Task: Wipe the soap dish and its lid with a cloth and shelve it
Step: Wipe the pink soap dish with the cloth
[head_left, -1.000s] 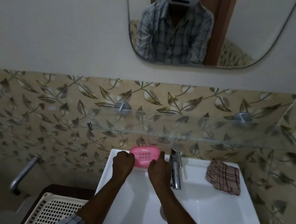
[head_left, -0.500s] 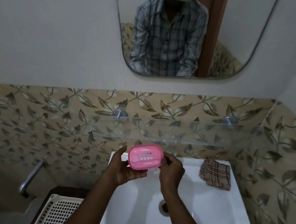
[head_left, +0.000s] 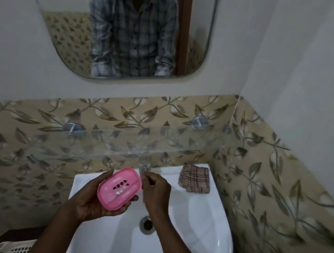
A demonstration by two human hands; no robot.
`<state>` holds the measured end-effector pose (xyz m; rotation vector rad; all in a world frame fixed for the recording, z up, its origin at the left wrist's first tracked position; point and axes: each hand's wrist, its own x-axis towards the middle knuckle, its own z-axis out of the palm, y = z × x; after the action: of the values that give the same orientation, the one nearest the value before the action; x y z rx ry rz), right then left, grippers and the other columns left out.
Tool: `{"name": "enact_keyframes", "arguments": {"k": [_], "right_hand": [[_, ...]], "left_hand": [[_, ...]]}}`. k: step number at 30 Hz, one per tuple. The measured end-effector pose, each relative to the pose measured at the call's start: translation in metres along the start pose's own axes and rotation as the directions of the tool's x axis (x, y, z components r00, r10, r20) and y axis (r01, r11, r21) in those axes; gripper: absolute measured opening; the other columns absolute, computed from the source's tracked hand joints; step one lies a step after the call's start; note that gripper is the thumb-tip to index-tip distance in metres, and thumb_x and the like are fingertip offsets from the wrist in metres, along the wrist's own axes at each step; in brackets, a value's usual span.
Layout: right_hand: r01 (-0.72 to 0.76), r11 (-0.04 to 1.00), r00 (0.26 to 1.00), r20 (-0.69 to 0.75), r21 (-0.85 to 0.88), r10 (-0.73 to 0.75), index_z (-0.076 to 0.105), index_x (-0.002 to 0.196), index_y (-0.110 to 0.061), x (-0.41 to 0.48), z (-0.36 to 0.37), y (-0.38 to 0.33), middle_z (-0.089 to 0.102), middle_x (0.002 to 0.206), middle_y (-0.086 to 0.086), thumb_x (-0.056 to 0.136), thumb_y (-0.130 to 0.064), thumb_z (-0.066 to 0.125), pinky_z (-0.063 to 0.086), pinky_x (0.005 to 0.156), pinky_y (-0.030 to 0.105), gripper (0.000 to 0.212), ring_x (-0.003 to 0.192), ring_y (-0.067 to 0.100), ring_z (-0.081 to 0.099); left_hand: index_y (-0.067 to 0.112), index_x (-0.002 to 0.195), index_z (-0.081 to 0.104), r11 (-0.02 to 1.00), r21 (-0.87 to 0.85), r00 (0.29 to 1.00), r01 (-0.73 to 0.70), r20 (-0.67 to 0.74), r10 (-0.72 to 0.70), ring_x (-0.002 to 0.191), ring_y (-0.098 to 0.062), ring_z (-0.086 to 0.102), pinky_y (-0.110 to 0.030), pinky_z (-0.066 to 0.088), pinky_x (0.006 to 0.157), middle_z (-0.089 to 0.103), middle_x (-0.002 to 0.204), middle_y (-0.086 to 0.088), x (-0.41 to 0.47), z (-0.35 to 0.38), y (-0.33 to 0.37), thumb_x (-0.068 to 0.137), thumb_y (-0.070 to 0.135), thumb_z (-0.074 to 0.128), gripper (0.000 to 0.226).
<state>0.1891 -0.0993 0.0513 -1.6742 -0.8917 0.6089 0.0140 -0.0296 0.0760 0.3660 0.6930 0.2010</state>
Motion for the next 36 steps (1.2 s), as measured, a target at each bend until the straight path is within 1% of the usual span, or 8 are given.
{"name": "enact_keyframes", "arguments": {"k": [6, 12, 15, 19, 26, 29, 32, 36], "right_hand": [[-0.353, 0.874, 0.872, -0.457, -0.334, 0.178, 0.059, 0.123, 0.002, 0.058, -0.073, 0.073, 0.06, 0.122, 0.025, 0.091, -0.014, 0.061, 0.048, 0.091, 0.042, 0.036, 0.115, 0.04, 0.055], [-0.474, 0.594, 0.88, -0.381, -0.65, 0.285, 0.054, 0.124, 0.001, 0.098, -0.095, 0.124, 0.061, 0.123, 0.022, 0.092, -0.033, 0.061, 0.048, 0.094, 0.043, 0.048, 0.116, 0.039, 0.056], [-0.529, 0.787, 0.835, -0.363, -0.317, 0.415, 0.064, 0.116, -0.001, 0.113, -0.097, 0.123, 0.067, 0.115, 0.022, 0.086, -0.015, 0.064, 0.053, 0.089, 0.044, 0.033, 0.108, 0.039, 0.063], [-0.299, 0.924, 0.898, -0.257, 0.237, 0.356, 0.064, 0.108, -0.002, 0.102, -0.102, 0.105, 0.068, 0.111, 0.023, 0.083, 0.011, 0.058, 0.057, 0.079, 0.041, 0.029, 0.1, 0.038, 0.065], [-0.302, 0.484, 0.91, 0.096, 0.821, 0.404, 0.057, 0.118, 0.014, 0.04, -0.112, 0.055, 0.061, 0.111, 0.033, 0.085, 0.01, 0.061, 0.054, 0.072, 0.045, 0.034, 0.087, 0.038, 0.063], [-0.332, 0.581, 0.938, 0.195, 0.743, 0.287, 0.063, 0.108, 0.011, 0.011, -0.1, 0.023, 0.066, 0.102, 0.033, 0.082, 0.012, 0.06, 0.053, 0.057, 0.036, 0.026, 0.075, 0.035, 0.066], [-0.107, 0.873, 0.993, 0.1, 0.475, 0.067, 0.07, 0.097, -0.008, -0.009, -0.079, -0.012, 0.074, 0.09, 0.018, 0.087, -0.002, 0.065, 0.051, 0.05, 0.023, 0.013, 0.061, 0.021, 0.068], [0.387, 0.922, 0.902, 0.217, -0.026, -0.373, 0.063, 0.121, -0.018, -0.037, -0.045, -0.039, 0.066, 0.118, 0.001, 0.092, -0.007, 0.062, 0.053, 0.089, 0.03, 0.031, 0.105, 0.017, 0.062]], "left_hand": [[-0.001, 0.136, 0.052, 0.993, -0.076, 0.985, -0.091, -0.152, 0.079, 0.086, -0.045, 0.066, -0.051, 0.059, 0.073, 0.058, 0.128, -0.036, -0.006, -0.01, 0.001, 0.081, 0.053, 0.057, 0.077], [-0.002, 0.142, 0.045, 0.989, -0.107, 0.977, -0.101, -0.197, 0.079, 0.082, -0.044, 0.062, -0.048, 0.055, 0.072, 0.058, 0.127, -0.035, -0.01, -0.025, -0.005, 0.08, 0.046, 0.051, 0.079], [-0.001, 0.143, 0.045, 0.982, -0.136, 0.969, -0.132, -0.228, 0.098, 0.082, -0.043, 0.061, -0.048, 0.054, 0.074, 0.059, 0.125, -0.034, -0.013, -0.023, -0.009, 0.084, 0.045, 0.049, 0.075], [-0.004, 0.138, 0.049, 0.976, -0.154, 0.967, -0.154, -0.226, 0.117, 0.089, -0.043, 0.059, -0.051, 0.051, 0.081, 0.059, 0.123, -0.036, -0.021, -0.016, -0.015, 0.083, 0.041, 0.055, 0.071], [-0.005, 0.141, 0.045, 0.964, -0.152, 0.958, -0.217, -0.224, 0.18, 0.097, -0.044, 0.057, -0.051, 0.05, 0.085, 0.049, 0.131, -0.036, -0.038, 0.021, -0.032, 0.085, 0.039, 0.053, 0.072], [-0.003, 0.132, 0.055, 0.959, -0.131, 0.947, -0.25, -0.238, 0.214, 0.097, -0.044, 0.057, -0.049, 0.054, 0.08, 0.053, 0.126, -0.037, -0.042, 0.041, -0.034, 0.084, 0.039, 0.054, 0.064], [-0.004, 0.121, 0.064, 0.976, -0.039, 0.956, -0.214, -0.213, 0.201, 0.094, -0.044, 0.061, -0.053, 0.051, 0.087, 0.059, 0.12, -0.035, -0.039, 0.049, -0.032, 0.084, 0.04, 0.053, 0.058], [-0.004, 0.106, 0.072, 0.983, 0.062, 0.959, -0.172, -0.219, 0.182, 0.087, -0.042, 0.067, -0.053, 0.054, 0.087, 0.067, 0.107, -0.029, -0.029, 0.057, -0.032, 0.08, 0.037, 0.057, 0.051]]}}
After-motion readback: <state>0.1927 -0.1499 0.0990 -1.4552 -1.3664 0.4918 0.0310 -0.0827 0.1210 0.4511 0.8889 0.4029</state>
